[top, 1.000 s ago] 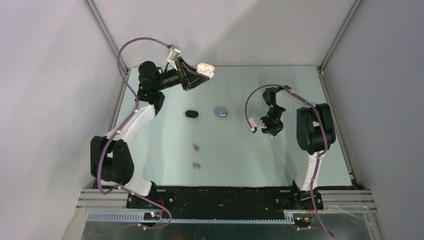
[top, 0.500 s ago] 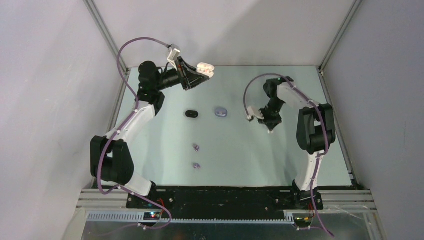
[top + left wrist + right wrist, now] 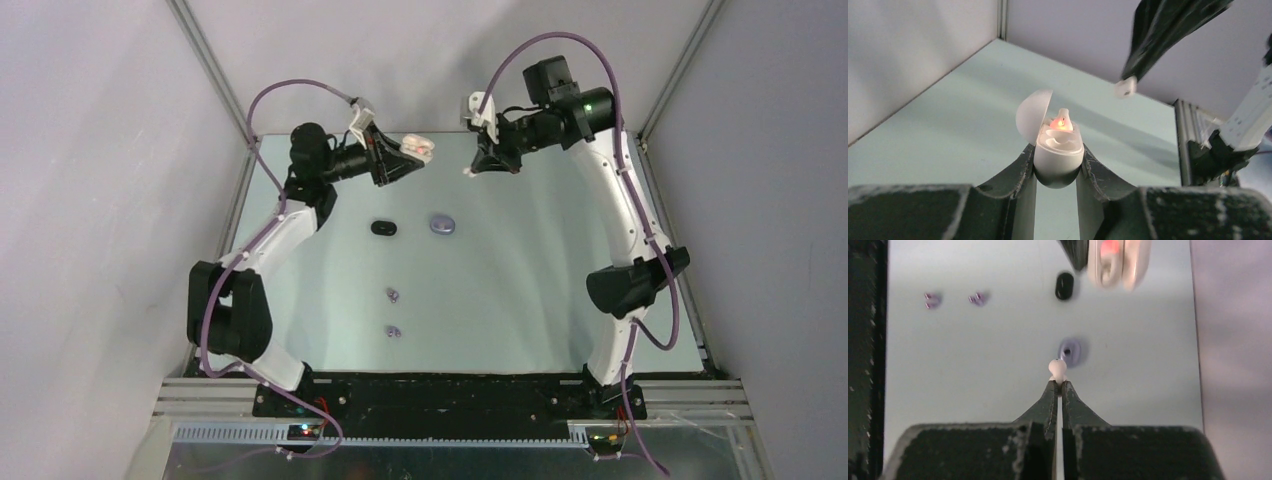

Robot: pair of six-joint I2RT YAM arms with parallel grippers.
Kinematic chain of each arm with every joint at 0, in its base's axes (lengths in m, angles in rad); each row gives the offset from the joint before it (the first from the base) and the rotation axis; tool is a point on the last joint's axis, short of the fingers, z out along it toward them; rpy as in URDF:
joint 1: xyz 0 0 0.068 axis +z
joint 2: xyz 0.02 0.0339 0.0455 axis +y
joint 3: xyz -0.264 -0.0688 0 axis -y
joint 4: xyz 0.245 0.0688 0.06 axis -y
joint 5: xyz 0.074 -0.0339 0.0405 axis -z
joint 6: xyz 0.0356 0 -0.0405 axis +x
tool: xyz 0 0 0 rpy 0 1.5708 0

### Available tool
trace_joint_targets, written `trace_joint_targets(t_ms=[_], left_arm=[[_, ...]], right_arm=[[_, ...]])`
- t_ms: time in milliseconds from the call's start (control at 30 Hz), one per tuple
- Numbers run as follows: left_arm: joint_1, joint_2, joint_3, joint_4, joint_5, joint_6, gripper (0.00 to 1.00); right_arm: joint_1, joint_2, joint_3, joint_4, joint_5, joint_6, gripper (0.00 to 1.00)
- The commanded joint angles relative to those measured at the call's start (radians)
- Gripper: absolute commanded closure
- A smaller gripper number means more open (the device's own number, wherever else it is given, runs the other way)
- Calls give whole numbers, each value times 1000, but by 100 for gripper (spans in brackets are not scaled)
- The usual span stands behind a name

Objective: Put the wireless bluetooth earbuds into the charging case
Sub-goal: Pick up the earbud from the center of the board, then place the earbud in the charging case.

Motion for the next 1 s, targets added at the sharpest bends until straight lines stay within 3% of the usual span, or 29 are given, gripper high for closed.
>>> trace_joint_targets(t_ms=[0,67,200,500,967], left_arm=[[-10,19,36,-91,36,189,100],[-14,18,44,-126,43,232,100],[-21,15,59,-189,60,308,100],[-35,30,145,-409,101,536,100],[-51,8,150,-478,74,605,100]], right_arm=[[34,-103,-116,373,-158,338,100],[43,-137,-181,519,-187,435,100],[72,-131,-204,618,-216,507,100],[134,-108,-215,638,-203,435,100],[198,-126,-290,621,-67,337,100]])
